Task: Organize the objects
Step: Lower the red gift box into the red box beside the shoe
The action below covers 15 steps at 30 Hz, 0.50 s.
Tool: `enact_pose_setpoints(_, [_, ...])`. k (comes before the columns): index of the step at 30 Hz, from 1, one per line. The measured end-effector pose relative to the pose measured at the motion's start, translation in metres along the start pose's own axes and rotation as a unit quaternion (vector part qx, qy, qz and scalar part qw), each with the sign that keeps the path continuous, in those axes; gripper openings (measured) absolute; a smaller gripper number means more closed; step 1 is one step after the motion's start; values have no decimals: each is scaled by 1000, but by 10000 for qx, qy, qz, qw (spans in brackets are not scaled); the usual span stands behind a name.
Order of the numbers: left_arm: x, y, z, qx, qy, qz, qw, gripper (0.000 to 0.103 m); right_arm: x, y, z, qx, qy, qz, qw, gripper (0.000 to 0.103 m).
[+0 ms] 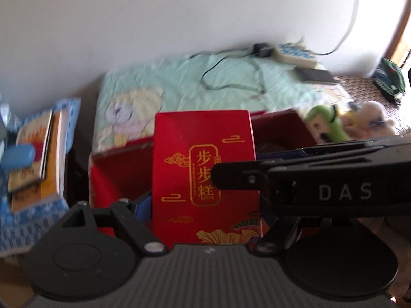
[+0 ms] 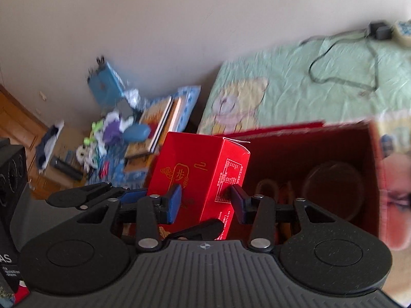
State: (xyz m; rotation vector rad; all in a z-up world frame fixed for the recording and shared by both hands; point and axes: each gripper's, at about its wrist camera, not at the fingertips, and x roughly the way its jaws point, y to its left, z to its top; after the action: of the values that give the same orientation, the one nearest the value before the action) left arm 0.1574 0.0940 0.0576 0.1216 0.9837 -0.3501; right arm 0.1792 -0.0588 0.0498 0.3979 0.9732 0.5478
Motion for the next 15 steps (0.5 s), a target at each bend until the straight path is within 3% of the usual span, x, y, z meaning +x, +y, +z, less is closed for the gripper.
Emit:
enact_pose_setpoints(9, [47, 28, -14, -225, 598, 144, 9979, 79, 52, -14, -3, 252, 837, 72, 9961, 47])
enact_pose_setpoints(15, [59, 19, -13, 85, 683, 578, 9960, 79, 68, -20, -3, 322, 1198, 71, 9923, 49])
